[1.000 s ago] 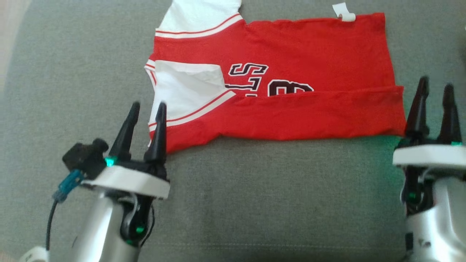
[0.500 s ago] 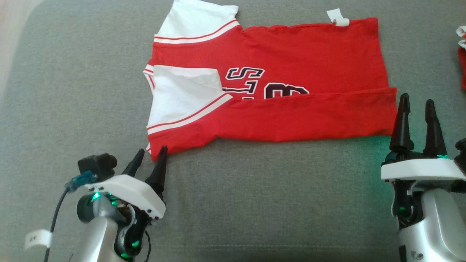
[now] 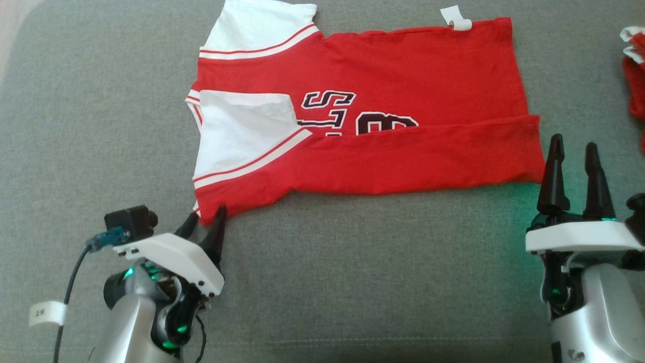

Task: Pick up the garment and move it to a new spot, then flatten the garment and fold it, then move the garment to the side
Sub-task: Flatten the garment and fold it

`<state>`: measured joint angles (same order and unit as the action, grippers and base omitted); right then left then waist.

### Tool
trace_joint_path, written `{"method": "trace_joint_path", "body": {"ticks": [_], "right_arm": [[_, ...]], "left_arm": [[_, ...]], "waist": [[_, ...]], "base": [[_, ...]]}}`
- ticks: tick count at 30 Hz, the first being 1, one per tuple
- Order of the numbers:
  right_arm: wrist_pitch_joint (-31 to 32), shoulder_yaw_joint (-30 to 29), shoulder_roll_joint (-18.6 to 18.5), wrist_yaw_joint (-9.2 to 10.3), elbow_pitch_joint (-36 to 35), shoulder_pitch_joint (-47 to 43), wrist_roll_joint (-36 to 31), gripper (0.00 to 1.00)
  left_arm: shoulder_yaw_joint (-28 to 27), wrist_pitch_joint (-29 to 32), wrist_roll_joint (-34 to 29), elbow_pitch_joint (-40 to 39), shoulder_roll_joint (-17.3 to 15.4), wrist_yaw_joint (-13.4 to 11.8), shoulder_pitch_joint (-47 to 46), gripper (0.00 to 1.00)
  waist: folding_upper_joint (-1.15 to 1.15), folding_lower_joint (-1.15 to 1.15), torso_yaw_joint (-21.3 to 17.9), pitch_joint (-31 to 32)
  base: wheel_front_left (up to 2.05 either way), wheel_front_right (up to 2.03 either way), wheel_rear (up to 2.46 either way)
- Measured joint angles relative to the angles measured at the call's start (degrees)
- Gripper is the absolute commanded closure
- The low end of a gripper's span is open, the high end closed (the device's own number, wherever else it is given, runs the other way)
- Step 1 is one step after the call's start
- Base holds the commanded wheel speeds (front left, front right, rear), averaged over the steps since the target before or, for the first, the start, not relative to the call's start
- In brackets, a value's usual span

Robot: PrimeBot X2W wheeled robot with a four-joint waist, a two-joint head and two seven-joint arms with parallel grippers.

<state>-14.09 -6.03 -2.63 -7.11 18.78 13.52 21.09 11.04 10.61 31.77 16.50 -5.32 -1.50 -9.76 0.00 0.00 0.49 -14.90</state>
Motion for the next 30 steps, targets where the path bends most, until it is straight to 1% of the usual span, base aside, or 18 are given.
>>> {"method": "trace_joint_path", "body": {"ticks": [1, 2, 3, 4, 5, 6, 7, 14, 21, 22, 23, 24, 25, 26, 27, 30], "right_arm": [[0.1, 0.0, 0.0, 0.0, 0.3, 0.0, 0.0, 0.0], [0.6, 0.0, 0.0, 0.0, 0.6, 0.0, 0.0, 0.0], [1.0, 0.0, 0.0, 0.0, 1.0, 0.0, 0.0, 0.0], [1.5, 0.1, 0.0, 0.0, 1.4, 0.0, -0.1, 0.0], [2.2, 0.1, 0.0, 0.0, 2.0, 0.0, -0.5, 0.0], [2.9, 0.0, 0.0, 0.0, 2.6, 0.0, -1.1, 0.0], [3.5, 0.0, 0.0, 0.0, 3.3, 0.1, -1.8, 0.0], [7.9, -2.1, 0.0, 0.0, 10.1, 2.0, -5.1, 0.0], [11.9, -1.3, 0.0, 0.0, 15.3, 4.9, -5.5, 0.0], [12.4, -1.1, -0.2, 0.0, 15.5, 5.0, -5.1, 0.15], [12.9, -0.8, -0.3, 0.0, 15.6, 5.0, -4.3, 0.4], [13.2, -0.6, -0.4, 0.0, 15.8, 5.1, -3.7, 0.57], [13.4, -0.4, -0.4, 0.0, 16.1, 5.1, -3.4, 0.68], [13.5, -0.4, -0.4, 0.0, 16.3, 5.1, -3.2, 0.89], [13.7, -0.3, -0.4, 0.0, 16.4, 5.1, -3.0, 1.0], [14.1, -0.3, -0.2, 0.0, 16.3, 4.8, -2.9, 1.0]], "left_arm": [[0.0, 0.2, 0.3, 0.1, 0.0, 0.0, -0.1, 0.14], [-0.1, 0.2, 0.4, 0.3, 0.0, 0.1, -0.1, 0.36], [-0.1, 0.2, 0.6, 0.5, 0.0, 0.2, -0.2, 0.55], [-0.2, 0.2, 1.0, 0.6, 0.1, 0.4, -0.2, 0.69], [-0.2, 0.1, 1.2, 0.7, 0.2, 0.6, -0.2, 0.96], [-0.1, -0.1, 1.2, 0.8, 0.2, 0.6, -0.3, 1.0], [0.0, -0.4, 1.2, 0.9, 0.2, 1.0, -0.4, 1.0], [0.1, -4.4, 1.1, -0.4, 0.4, 1.5, -1.6, 1.0], [0.0, -6.3, 1.1, -1.7, 0.4, 1.5, -1.7, 1.0], [0.0, -6.7, 0.9, -1.8, 0.4, 1.5, -1.7, 1.0], [0.0, -6.8, 0.7, -1.9, 0.4, 1.5, -1.7, 1.0], [0.0, -7.2, 0.5, -2.0, 0.4, 1.5, -1.7, 1.0], [0.0, -7.3, 0.6, -2.1, 0.4, 1.5, -1.7, 1.0], [0.0, -7.5, 0.6, -2.2, 0.3, 1.5, -1.7, 1.0], [0.0, -7.8, 0.6, -2.4, 0.3, 1.5, -1.6, 1.0], [-0.1, -8.3, 0.6, -3.7, 0.1, 1.5, -0.8, 1.0]], "waist": [[0.0, 0.0, 0.0, -0.1], [0.0, 0.0, 0.0, -0.1], [0.0, 0.0, 0.0, -0.1], [0.0, 0.0, 0.0, -0.1], [0.0, 0.0, 0.1, -0.2], [0.0, 0.0, 0.1, -0.2], [0.0, 0.0, 0.1, -0.2], [0.0, 0.0, 1.1, -0.5], [0.0, 0.0, 2.3, -0.4], [0.0, 0.0, 2.4, -0.3], [0.0, 0.0, 2.4, -0.2], [0.0, 0.0, 2.5, -0.1], [0.0, 0.0, 2.5, 0.1], [0.0, 0.0, 2.4, 0.3], [0.0, 0.0, 2.4, 0.5], [0.0, 0.0, 2.2, 1.3]], "base": [[0.0, 0.0, 0.0], [0.0, 0.0, 0.0], [0.0, 0.0, 0.0], [0.0, 0.0, 0.0], [0.0, 0.0, 0.0], [0.0, 0.0, 0.0], [0.0, 0.0, 0.0], [0.0, 0.0, 0.0], [0.0, 0.0, 0.0], [0.0, 0.0, 0.0], [0.0, 0.0, 0.0], [0.0, 0.0, 0.0], [0.0, 0.0, 0.0], [0.0, 0.0, 0.0], [0.0, 0.0, 0.0], [0.0, 0.0, 0.0]]}}
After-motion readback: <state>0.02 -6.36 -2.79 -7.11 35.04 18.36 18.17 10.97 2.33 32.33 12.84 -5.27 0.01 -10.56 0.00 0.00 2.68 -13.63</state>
